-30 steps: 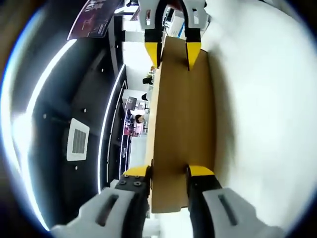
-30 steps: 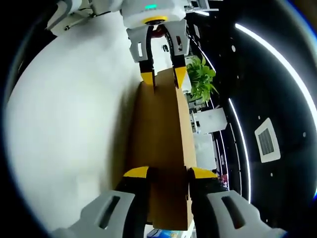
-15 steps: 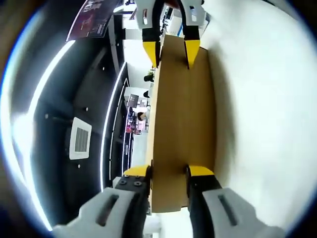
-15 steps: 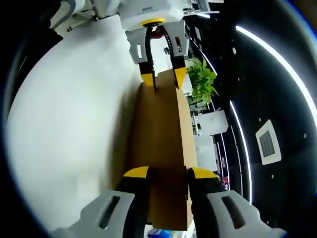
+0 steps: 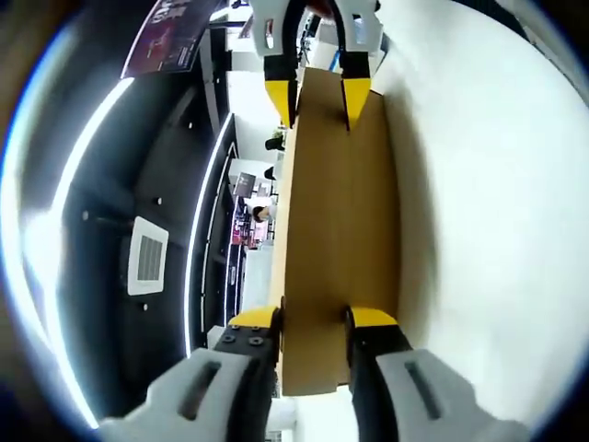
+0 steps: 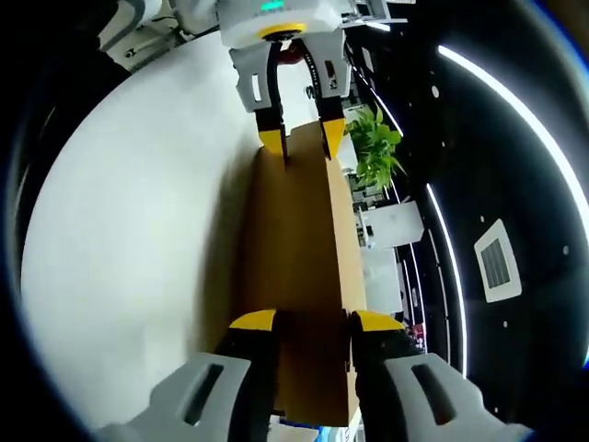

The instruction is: Operate the shoe box by opening the lid, removing the specified soft item, and placing it in the target area until the item is outside and the box remains undamaged.

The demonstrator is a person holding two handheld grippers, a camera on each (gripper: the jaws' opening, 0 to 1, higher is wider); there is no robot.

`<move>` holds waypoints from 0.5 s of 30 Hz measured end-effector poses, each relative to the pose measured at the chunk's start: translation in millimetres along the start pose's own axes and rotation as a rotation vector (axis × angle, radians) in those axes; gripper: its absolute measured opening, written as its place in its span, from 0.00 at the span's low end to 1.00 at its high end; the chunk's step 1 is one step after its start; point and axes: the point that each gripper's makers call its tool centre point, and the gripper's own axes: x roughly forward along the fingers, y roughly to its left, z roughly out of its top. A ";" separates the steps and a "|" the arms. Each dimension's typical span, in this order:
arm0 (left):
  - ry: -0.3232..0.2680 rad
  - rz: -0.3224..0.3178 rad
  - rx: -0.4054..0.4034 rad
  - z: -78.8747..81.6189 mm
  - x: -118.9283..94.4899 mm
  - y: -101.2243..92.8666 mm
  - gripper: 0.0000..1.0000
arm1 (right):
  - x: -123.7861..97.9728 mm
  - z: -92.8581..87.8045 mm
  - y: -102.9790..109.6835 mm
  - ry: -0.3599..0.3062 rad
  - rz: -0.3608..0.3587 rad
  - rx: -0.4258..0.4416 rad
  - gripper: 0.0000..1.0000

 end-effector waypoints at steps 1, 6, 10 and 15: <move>-0.001 0.001 0.000 2.4 -1.0 -0.8 0.28 | -1.3 -0.8 0.4 0.001 0.000 -0.001 0.30; -0.016 0.004 -0.003 11.3 -5.1 -3.1 0.28 | -9.1 -7.6 2.6 0.014 -0.004 0.000 0.30; -0.019 0.006 -0.009 15.1 -7.8 -4.2 0.28 | -11.9 -10.5 2.8 0.016 -0.011 -0.004 0.30; -0.031 0.002 -0.018 21.0 -12.4 -5.4 0.28 | -15.4 -14.4 3.8 0.022 -0.008 -0.002 0.30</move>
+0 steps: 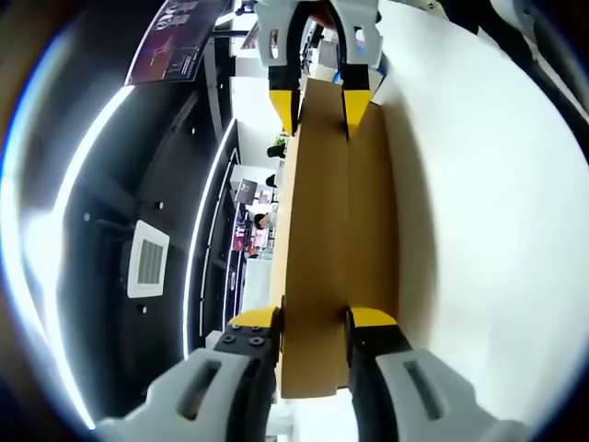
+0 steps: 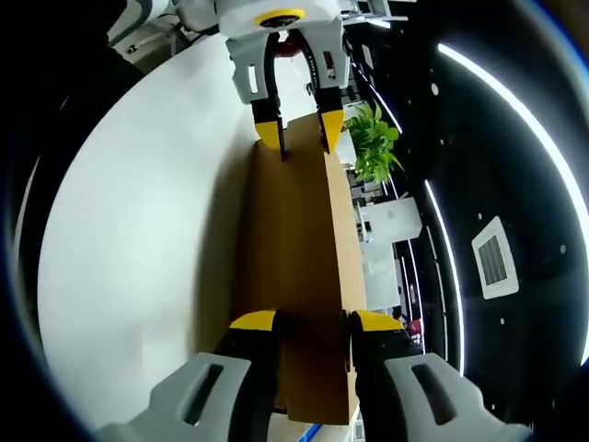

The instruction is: Operate the shoe box by opening the lid, removing the specified soft item, and placing it in the target area until the item is outside and the box remains undamaged.

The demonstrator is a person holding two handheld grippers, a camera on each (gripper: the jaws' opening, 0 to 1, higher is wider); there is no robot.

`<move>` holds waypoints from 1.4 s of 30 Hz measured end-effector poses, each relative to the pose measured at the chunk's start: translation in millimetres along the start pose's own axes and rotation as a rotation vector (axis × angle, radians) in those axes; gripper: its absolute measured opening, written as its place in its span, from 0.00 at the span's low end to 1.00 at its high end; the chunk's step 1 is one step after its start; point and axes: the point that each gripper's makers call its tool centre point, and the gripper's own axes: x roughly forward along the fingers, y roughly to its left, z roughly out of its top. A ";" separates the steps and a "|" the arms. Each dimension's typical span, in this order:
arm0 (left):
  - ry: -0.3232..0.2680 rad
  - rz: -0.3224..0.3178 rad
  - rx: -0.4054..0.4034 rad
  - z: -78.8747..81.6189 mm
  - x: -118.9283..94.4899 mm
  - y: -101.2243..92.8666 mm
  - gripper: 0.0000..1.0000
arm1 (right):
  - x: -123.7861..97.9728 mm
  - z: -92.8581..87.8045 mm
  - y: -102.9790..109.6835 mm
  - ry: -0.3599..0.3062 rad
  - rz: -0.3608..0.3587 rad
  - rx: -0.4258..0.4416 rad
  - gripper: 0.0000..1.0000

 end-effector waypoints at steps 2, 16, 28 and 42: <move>-0.005 -0.005 0.001 3.2 -1.9 -1.2 0.28 | -3.2 -2.0 1.0 0.000 0.002 -0.001 0.30; -0.029 -0.007 -0.005 15.0 -4.8 -4.3 0.28 | -12.0 -7.0 2.1 -0.004 0.005 -0.005 0.30; -0.087 -0.031 0.004 23.8 -14.7 -3.5 0.27 | -13.1 -7.8 2.6 0.005 -0.002 0.002 0.30; -0.298 -0.138 -0.681 40.3 -85.1 44.7 0.46 | -13.3 -9.0 2.3 0.014 0.004 0.008 0.30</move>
